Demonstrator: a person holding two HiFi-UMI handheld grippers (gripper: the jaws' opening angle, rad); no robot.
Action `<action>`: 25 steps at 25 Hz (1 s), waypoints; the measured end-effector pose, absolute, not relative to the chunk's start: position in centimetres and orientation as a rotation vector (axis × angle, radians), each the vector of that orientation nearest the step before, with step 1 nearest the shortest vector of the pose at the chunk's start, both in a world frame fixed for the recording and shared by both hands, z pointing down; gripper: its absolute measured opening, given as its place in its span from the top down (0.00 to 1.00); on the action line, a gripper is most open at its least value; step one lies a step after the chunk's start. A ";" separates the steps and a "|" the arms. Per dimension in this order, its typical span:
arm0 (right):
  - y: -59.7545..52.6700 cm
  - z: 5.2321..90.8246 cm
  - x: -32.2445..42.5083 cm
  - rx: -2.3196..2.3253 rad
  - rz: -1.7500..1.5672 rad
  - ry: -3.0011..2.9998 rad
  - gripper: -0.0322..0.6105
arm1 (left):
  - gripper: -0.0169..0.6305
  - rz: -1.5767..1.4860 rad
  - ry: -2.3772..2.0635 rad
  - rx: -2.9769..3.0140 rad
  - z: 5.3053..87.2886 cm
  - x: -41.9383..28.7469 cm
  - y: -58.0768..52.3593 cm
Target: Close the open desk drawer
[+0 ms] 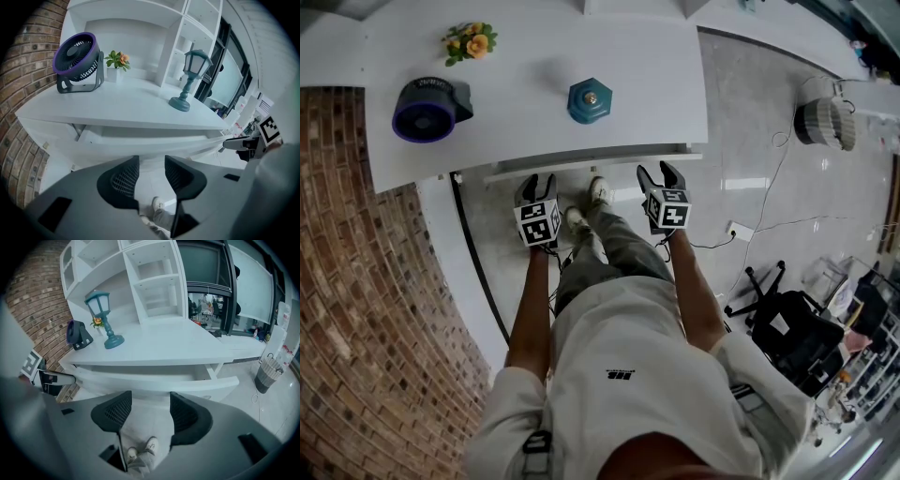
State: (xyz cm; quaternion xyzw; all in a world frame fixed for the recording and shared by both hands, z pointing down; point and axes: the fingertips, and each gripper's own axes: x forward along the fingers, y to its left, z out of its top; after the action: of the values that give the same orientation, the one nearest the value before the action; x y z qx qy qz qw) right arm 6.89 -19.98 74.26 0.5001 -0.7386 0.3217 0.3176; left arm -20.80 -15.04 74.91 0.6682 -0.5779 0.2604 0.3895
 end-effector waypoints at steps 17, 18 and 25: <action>-22.2 74.4 6.5 1.310 0.836 -1.952 0.55 | 0.69 0.655 -1.486 1.707 75.1 -21.2 -17.3; -22.3 74.4 6.5 1.310 0.837 -1.952 0.55 | 0.69 0.656 -1.486 1.708 75.1 -21.3 -17.4; -23.0 74.4 6.4 1.313 0.827 -1.964 0.55 | 0.70 0.660 -1.496 1.708 75.2 -21.4 -18.1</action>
State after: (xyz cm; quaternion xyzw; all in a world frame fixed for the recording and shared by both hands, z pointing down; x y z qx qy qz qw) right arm 6.38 -22.95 74.44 0.4981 -0.7449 0.3138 0.3140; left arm -21.40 -18.05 75.25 0.6685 -0.5856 0.2583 0.3787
